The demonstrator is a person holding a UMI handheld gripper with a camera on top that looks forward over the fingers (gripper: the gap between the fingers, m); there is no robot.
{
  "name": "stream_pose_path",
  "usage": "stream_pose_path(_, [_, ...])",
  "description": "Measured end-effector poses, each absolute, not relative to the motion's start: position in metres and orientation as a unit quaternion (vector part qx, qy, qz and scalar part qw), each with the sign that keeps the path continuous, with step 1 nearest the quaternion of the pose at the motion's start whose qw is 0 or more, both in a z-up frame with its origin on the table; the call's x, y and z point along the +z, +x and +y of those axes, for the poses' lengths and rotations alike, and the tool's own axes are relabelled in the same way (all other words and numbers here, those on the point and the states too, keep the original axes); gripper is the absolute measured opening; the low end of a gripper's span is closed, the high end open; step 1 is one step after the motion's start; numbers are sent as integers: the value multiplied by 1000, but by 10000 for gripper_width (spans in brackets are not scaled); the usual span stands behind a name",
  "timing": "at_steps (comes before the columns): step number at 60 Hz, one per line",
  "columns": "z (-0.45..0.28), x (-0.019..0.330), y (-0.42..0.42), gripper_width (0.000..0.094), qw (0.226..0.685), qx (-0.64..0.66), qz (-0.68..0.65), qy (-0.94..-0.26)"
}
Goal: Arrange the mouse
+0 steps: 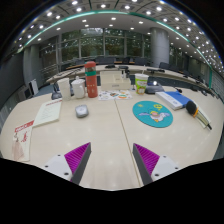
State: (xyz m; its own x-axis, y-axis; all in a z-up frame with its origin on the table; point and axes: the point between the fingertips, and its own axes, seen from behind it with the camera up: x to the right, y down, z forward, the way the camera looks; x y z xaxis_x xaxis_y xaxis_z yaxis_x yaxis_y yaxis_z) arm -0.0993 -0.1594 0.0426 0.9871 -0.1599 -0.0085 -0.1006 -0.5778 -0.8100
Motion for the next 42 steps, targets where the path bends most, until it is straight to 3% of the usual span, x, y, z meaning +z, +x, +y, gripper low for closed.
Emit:
stream_pose_path(14, [-38,19,-173,848,463,-7,10,-886])
stream_pose_path(33, [77,-9,-206,821,457,4,-11,-889])
stream_pose_path(39, [94,-13,-210,750,458,-1,-25,-889])
stream_pose_path(42, [101,-13,-214,665,457,2,-30,-889])
